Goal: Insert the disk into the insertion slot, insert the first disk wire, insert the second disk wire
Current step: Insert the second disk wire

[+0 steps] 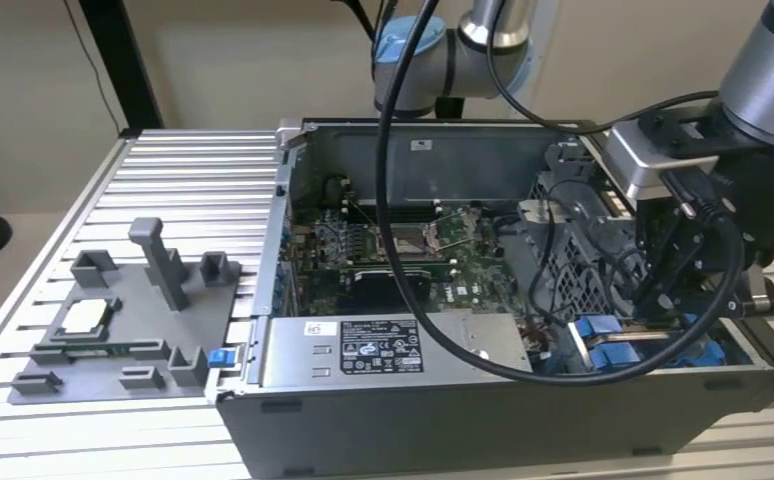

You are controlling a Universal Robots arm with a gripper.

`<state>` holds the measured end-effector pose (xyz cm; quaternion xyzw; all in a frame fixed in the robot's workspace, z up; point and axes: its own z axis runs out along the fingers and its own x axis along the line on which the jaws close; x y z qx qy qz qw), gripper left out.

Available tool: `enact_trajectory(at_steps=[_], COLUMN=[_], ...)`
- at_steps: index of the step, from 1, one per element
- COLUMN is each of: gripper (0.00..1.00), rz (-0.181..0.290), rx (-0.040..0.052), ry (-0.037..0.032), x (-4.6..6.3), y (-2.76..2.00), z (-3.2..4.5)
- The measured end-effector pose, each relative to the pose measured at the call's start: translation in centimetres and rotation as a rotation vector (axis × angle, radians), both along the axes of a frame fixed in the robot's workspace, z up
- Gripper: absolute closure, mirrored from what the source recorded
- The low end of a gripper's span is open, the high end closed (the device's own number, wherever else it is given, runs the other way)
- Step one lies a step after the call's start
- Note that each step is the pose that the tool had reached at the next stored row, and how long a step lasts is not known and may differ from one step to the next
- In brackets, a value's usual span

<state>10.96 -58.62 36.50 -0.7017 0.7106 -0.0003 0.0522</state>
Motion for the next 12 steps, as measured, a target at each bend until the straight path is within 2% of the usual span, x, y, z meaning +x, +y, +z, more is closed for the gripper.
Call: enact_trajectory(at_steps=[8, 10, 12], gripper=[1.0, 1.0, 1.0], rz=[0.0, 0.0, 0.0], rx=[0.0002, 0.0004, 0.0013], ry=[-0.0011, -0.0046, -0.0116], x=[0.0, 0.0, -0.01], y=[0.0, 0.0, 0.0], z=[-0.04, -0.08, -0.16])
